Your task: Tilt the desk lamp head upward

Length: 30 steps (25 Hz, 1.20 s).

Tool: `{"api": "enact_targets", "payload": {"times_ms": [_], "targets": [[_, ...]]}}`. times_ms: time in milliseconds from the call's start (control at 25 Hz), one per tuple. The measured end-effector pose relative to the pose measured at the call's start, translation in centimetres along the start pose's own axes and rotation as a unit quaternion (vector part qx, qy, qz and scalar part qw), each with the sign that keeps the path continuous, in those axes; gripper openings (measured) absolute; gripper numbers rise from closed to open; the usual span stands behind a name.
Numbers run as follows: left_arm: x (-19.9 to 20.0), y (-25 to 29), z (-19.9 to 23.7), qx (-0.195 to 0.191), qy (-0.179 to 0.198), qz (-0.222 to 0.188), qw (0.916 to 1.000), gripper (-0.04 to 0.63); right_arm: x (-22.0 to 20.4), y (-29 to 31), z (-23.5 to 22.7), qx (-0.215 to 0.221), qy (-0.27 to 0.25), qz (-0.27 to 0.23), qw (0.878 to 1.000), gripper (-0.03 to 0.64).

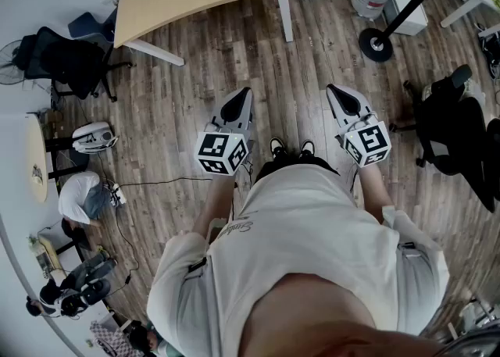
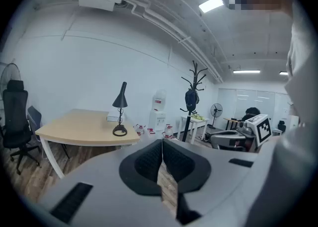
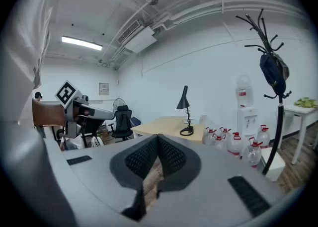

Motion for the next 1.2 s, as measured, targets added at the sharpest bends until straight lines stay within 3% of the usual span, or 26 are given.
{"api": "enact_targets", "payload": {"times_ms": [600, 960, 1200], "targets": [[0.7, 5.5, 1.5, 0.019, -0.012, 0.006, 0.9997, 0.015, 1.7, 4.9, -5.6, 0.025, -0.014, -0.007, 1.0, -0.005], [2.8, 11.4, 9.0, 0.0, -0.008, -0.001, 1.0, 0.015, 2.2, 13.2, -6.9, 0.031, -0.02, 0.018, 0.999, -0.006], [5.7, 16.2, 15.9, -0.046, -0.003, -0.011, 0.9989, 0.015, 5.8, 20.4, -7.7, -0.001, -0.043, 0.016, 0.999, -0.005]]}}
Point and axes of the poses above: the fingertips, and each gripper's own axes: y forward along the fingers, z to its left, x out of its top, the point moved 4 cm from there along -y, backward along the fingers, and after that the axes turned 5 degrees about y, right-handed, at the moved point
